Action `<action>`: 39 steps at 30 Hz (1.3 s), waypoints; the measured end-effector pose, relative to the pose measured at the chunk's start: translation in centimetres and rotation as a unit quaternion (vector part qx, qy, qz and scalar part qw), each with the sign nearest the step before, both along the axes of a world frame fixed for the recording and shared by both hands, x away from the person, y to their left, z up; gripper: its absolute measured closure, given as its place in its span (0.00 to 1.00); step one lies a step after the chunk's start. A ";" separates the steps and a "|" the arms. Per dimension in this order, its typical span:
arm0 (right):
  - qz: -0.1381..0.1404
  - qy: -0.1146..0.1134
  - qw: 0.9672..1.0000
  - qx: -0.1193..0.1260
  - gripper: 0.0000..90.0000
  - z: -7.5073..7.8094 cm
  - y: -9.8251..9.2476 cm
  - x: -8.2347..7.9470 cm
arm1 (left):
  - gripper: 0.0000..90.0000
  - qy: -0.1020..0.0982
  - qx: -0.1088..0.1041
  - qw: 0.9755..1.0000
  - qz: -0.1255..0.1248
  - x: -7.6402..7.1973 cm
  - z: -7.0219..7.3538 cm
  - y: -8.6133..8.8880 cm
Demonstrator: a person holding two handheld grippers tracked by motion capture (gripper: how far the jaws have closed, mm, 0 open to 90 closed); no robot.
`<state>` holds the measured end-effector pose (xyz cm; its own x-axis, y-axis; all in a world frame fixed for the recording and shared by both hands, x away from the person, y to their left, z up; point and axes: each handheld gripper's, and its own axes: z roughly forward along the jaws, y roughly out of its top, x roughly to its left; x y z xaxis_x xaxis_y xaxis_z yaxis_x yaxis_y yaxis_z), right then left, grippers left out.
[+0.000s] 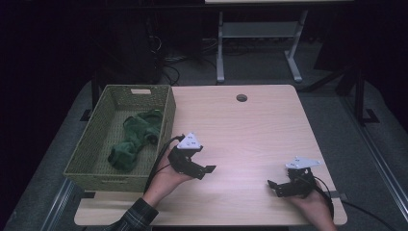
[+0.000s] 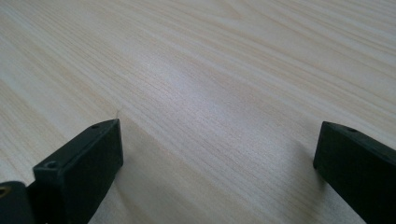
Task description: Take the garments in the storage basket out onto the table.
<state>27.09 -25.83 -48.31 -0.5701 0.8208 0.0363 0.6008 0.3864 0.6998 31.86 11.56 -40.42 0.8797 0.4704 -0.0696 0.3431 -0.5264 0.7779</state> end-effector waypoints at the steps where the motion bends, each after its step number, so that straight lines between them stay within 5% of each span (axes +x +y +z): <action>1: 0.000 0.000 1.000 0.000 0.01 0.0 0.0 0.0 | 0.15 -0.001 -0.001 1.000 0.000 0.0 0.1 0.0; 9: 0.000 0.000 1.000 0.000 0.01 0.0 0.0 0.0 | 0.15 -0.008 -0.009 1.000 0.000 0.2 1.6 0.1; 39: -0.019 -0.004 1.000 -0.002 0.01 0.0 -0.2 0.1 | 0.15 -0.021 0.025 0.999 -0.015 3.7 5.8 2.8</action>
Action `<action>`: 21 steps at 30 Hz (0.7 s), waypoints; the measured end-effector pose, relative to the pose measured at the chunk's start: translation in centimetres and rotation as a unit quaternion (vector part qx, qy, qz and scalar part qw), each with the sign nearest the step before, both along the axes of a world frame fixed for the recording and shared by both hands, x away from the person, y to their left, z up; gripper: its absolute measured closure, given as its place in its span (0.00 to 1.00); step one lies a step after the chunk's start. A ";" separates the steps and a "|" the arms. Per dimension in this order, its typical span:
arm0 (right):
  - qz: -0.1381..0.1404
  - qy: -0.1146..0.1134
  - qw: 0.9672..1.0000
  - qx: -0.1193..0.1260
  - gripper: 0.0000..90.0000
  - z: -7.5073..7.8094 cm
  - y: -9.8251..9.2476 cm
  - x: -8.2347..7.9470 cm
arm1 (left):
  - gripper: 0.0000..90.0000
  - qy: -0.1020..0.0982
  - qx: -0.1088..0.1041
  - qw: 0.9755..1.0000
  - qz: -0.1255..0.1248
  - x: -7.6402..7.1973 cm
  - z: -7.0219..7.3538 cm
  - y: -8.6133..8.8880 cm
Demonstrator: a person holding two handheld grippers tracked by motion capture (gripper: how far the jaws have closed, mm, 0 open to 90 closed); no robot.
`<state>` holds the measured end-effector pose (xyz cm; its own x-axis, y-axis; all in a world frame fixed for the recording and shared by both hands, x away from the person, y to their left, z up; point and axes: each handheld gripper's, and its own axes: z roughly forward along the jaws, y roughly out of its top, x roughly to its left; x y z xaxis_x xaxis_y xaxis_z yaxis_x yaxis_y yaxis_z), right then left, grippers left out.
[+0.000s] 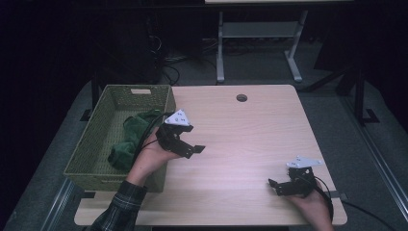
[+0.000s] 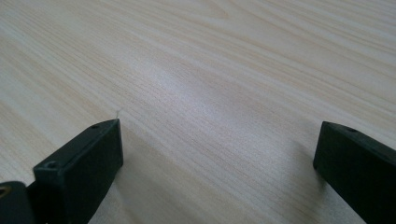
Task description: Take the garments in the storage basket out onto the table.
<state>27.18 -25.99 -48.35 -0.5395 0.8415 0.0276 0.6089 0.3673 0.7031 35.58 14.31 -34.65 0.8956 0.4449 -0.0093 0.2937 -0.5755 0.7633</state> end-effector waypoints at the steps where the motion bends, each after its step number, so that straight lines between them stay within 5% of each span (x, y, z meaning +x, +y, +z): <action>1: 0.000 0.000 1.000 0.000 0.01 0.0 0.0 0.0 | 0.15 -0.002 -0.002 1.000 0.002 0.1 0.1 0.2; 11: -0.001 0.001 1.000 0.001 0.01 0.0 0.0 0.0 | 0.16 -0.004 -0.007 0.999 0.040 0.6 1.1 4.1; 21: -0.001 0.001 1.000 0.001 0.01 0.0 0.0 0.0 | 0.20 -0.012 0.009 0.997 0.080 0.8 1.7 7.8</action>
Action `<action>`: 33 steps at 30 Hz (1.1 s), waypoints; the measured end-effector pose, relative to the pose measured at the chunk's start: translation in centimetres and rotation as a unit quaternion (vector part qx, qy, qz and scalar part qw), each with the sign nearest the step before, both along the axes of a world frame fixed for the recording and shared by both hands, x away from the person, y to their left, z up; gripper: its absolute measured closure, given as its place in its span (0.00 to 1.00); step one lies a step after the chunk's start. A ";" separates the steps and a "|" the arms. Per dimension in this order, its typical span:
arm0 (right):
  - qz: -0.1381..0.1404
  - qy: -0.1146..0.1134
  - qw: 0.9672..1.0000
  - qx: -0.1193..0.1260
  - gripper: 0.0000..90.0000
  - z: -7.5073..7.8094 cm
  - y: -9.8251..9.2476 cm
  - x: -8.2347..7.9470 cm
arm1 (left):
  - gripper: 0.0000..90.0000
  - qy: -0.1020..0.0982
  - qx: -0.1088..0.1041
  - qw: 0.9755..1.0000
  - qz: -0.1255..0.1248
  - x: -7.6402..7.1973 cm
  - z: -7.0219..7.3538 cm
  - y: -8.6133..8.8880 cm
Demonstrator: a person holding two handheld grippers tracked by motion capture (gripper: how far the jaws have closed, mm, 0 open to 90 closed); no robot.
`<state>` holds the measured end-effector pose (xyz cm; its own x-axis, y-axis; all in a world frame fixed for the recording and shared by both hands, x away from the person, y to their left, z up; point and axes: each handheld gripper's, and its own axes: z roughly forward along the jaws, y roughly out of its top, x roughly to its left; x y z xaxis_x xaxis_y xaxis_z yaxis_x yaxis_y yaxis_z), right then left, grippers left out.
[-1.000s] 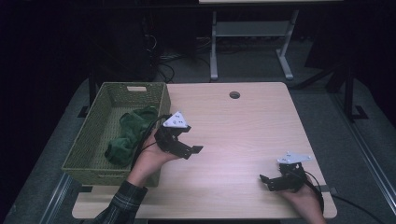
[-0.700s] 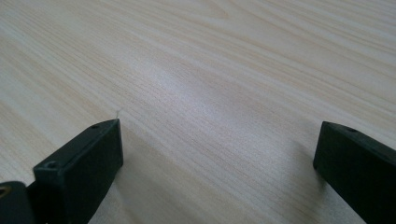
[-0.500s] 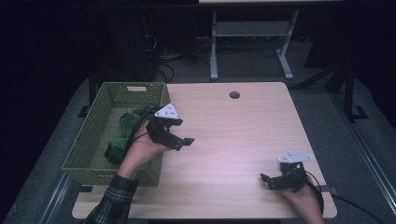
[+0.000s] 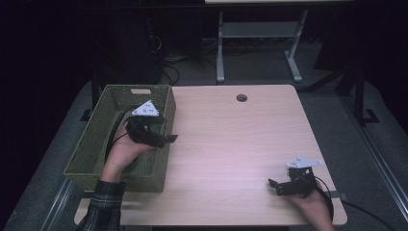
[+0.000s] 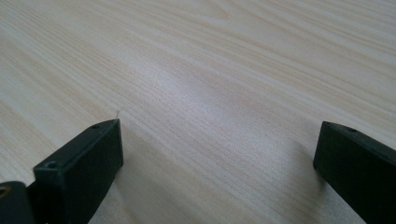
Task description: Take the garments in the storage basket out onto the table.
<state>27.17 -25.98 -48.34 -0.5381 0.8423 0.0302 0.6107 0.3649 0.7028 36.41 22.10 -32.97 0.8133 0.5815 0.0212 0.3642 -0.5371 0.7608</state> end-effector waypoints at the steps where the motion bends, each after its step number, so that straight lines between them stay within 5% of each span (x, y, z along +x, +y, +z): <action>1: 0.000 0.000 1.000 0.000 0.01 0.0 0.0 0.0 | 0.22 -0.001 0.002 1.000 0.003 0.0 0.0 0.3; 17: 0.000 0.000 1.000 0.000 0.01 0.0 0.0 0.0 | 0.34 0.004 0.026 0.997 0.070 1.3 -0.8 5.0; 33: 0.000 0.000 1.000 0.000 0.01 0.0 0.0 0.0 | 0.49 0.020 0.056 0.990 0.126 2.9 -3.0 8.5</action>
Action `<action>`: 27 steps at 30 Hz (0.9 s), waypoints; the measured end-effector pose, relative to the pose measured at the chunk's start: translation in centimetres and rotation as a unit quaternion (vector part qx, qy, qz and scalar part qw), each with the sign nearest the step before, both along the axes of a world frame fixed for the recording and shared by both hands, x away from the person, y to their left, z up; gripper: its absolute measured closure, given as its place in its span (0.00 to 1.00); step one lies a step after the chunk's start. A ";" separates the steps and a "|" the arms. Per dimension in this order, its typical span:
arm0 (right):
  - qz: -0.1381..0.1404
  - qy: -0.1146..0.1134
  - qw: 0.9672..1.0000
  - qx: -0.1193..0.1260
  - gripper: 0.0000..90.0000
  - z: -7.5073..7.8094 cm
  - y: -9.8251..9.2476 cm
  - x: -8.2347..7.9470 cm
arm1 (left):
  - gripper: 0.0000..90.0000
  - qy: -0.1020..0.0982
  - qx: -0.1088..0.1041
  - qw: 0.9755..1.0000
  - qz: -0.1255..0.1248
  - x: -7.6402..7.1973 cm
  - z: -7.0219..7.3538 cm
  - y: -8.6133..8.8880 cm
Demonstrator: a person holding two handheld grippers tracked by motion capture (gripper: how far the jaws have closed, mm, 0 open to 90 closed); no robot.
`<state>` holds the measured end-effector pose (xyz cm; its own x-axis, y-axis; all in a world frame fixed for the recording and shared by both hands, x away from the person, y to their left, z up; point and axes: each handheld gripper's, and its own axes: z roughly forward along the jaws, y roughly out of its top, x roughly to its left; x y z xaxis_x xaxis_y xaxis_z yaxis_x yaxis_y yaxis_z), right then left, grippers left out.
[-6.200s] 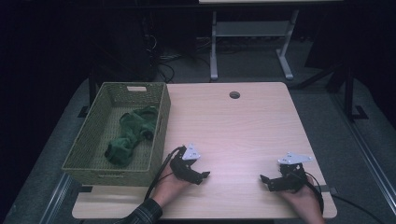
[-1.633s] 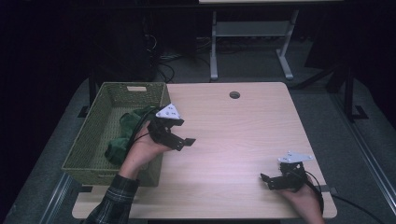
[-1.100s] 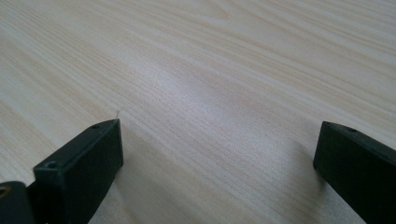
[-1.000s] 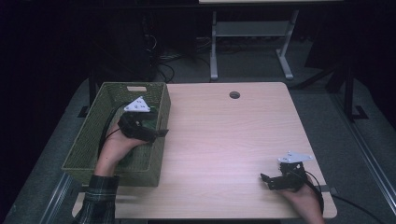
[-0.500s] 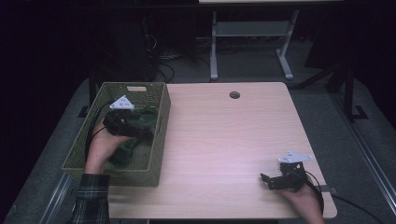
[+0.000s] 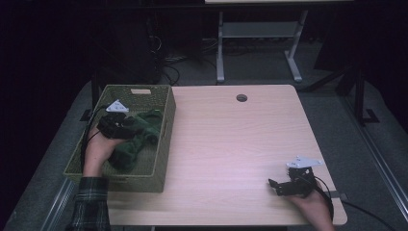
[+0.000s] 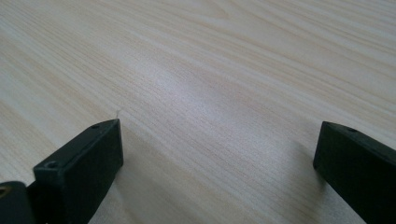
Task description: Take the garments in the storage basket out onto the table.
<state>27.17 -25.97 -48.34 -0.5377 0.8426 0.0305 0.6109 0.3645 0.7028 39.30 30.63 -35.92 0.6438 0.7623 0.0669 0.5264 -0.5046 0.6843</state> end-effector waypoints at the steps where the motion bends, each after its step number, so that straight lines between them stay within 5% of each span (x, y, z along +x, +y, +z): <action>1: 0.000 0.000 1.000 0.000 0.01 0.0 0.0 0.0 | 0.49 0.002 0.003 1.000 0.005 0.1 -0.3 0.2; 18: 0.000 0.000 1.000 0.000 0.01 0.0 0.0 0.0 | 0.50 0.058 0.011 0.997 0.057 0.9 -3.2 2.8; 27: 0.000 0.000 1.000 0.000 0.01 0.0 0.0 0.0 | 0.55 0.092 0.027 0.994 0.052 1.4 -4.4 2.9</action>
<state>27.17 -25.97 -48.34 -0.5375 0.8427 0.0305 0.6111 0.3644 0.7027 40.68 33.58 -40.32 0.5670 0.8237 -0.0018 0.6914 -0.4747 0.5446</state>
